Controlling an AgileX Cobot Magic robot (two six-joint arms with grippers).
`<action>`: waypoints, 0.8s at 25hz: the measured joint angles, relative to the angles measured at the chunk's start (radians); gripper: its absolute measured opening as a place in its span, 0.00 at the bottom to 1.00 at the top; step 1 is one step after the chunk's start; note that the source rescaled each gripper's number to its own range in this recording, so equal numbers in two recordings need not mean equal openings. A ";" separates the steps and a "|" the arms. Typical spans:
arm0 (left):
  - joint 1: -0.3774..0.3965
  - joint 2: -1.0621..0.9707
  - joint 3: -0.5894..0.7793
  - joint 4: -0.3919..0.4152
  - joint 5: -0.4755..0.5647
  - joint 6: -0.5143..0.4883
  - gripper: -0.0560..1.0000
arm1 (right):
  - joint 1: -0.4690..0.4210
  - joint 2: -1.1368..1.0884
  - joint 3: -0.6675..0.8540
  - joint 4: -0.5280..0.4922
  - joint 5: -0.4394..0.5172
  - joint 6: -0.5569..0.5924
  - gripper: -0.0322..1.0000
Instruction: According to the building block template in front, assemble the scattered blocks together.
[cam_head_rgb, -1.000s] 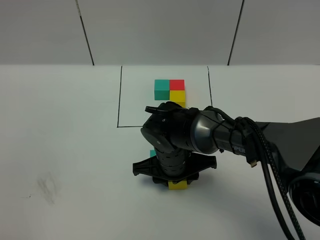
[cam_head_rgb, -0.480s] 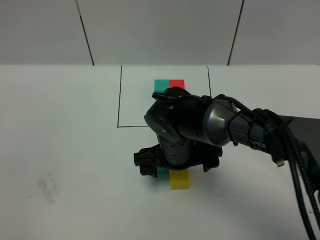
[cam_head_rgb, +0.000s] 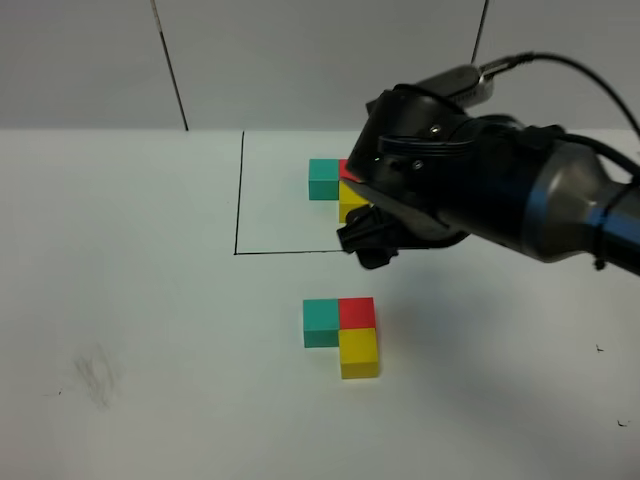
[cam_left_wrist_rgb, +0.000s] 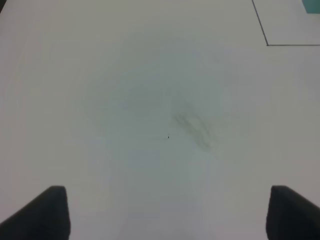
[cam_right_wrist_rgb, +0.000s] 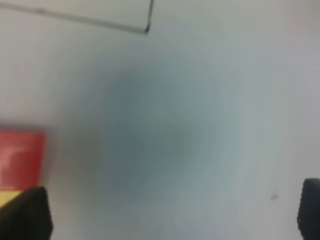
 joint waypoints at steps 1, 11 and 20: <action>0.000 0.000 0.000 0.000 0.000 0.000 0.82 | -0.007 -0.025 0.002 -0.046 0.000 -0.027 1.00; 0.000 0.000 0.000 0.000 0.000 0.000 0.82 | -0.264 -0.296 0.002 -0.238 0.004 -0.536 1.00; 0.000 0.000 0.000 0.000 0.000 0.000 0.82 | -0.658 -0.575 0.016 0.166 0.011 -1.051 1.00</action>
